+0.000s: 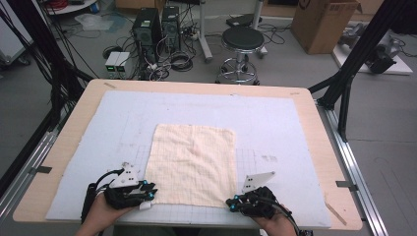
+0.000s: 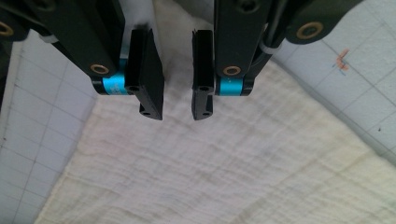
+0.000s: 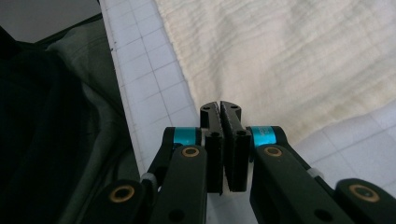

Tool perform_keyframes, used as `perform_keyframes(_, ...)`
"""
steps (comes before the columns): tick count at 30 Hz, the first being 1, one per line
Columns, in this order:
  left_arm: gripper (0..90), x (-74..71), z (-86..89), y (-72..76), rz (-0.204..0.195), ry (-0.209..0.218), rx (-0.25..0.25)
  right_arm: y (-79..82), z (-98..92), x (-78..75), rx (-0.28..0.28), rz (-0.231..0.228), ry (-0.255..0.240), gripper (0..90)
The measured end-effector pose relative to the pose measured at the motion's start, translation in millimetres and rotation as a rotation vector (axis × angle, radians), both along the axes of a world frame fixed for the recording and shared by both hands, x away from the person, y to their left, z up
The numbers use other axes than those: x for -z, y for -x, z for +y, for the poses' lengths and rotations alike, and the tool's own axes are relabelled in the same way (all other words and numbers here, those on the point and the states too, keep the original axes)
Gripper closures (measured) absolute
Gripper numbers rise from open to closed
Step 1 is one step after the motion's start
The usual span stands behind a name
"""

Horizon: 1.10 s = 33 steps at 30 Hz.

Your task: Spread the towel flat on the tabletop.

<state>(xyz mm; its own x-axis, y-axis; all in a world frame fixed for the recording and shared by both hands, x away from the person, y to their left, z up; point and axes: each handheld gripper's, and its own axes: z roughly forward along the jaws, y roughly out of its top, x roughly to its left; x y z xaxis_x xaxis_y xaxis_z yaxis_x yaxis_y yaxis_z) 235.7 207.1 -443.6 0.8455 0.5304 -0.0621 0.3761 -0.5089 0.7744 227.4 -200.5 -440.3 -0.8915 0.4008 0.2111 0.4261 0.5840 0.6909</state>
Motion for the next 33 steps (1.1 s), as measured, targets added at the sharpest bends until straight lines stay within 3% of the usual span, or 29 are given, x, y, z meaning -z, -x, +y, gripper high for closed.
perform_keyframes(8,74.4,-0.4,3.5,11.1,0.029,0.012,0.007,2.6,-1.6,-0.3,0.0,-0.001,-0.006,87.6)
perform_keyframes(11,74.2,-0.7,4.1,12.3,0.025,0.009,0.009,2.3,-1.9,-1.4,0.006,-0.013,-0.017,82.1)
perform_keyframes(15,69.4,-2.1,3.5,11.5,0.0,0.029,0.003,1.4,-3.1,-4.7,0.008,-0.032,-0.067,72.9)
perform_keyframes(19,64.9,-4.9,5.5,9.2,-0.024,0.056,-0.002,-3.9,-6.3,-7.4,0.055,-0.07,-0.092,60.7)
perform_keyframes(22,60.7,-5.9,8.4,6.2,-0.046,0.087,-0.026,-9.2,-9.0,-9.2,0.088,-0.089,-0.123,57.0)
perform_keyframes(27,56.2,-7.2,11.8,1.0,-0.076,0.123,-0.058,-14.4,-11.8,-10.5,0.12,-0.129,-0.14,51.2)
perform_keyframes(33,50.5,-8.5,16.0,-3.6,-0.076,0.141,-0.088,-16.5,-12.7,-10.7,0.154,-0.177,-0.137,41.4)
